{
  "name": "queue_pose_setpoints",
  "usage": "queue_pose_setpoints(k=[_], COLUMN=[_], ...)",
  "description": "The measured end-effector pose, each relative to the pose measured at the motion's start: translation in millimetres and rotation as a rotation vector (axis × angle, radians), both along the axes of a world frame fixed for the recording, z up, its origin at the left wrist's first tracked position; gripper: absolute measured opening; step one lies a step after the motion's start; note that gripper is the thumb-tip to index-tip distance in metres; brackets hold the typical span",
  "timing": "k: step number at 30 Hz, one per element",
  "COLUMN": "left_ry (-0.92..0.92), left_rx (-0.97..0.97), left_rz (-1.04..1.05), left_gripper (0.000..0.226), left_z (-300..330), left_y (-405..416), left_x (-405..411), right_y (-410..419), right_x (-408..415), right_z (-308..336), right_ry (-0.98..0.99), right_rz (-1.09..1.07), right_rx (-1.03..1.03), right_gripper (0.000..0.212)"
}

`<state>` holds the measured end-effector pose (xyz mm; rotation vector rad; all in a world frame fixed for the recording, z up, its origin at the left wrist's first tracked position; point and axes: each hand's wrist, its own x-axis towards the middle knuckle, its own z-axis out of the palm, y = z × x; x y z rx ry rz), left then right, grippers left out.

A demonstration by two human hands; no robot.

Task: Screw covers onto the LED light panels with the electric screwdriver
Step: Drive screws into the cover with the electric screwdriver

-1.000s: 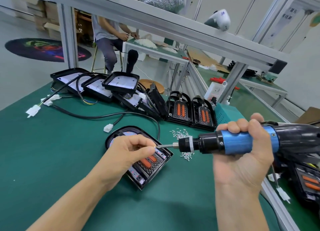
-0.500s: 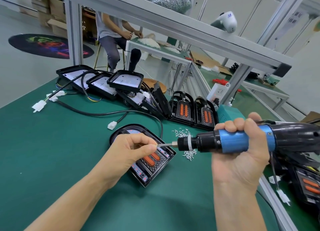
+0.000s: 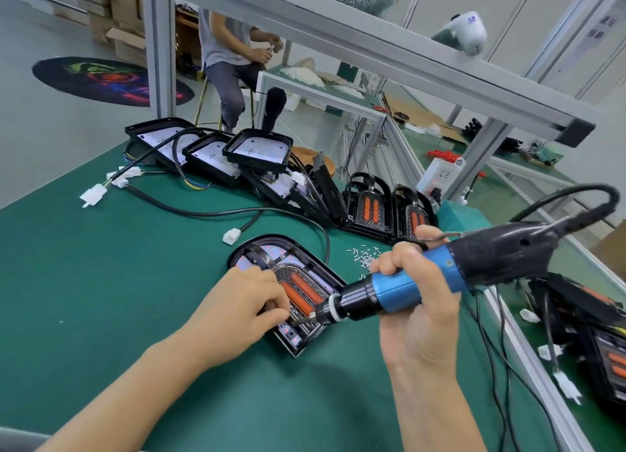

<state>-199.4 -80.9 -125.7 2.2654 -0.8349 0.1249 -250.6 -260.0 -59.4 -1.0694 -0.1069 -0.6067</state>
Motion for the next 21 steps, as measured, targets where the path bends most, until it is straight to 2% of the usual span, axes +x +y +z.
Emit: queue_pose_setpoints(k=[9,21], left_ry=[-0.093,-0.069], left_rx=[0.166,0.232], left_rz=[0.017,0.025], left_gripper=[0.014,0.015], left_z=[-1.5,0.4], left_y=[-1.0,-2.3], left_x=[2.5,3.9], right_y=[6.4,7.0], right_x=[1.4,2.0], right_z=[-6.1,-10.5], right_ry=[0.038,0.069], right_rz=[0.033,0.021], right_rx=[-0.132,-0.114], right_gripper=[0.028,0.024])
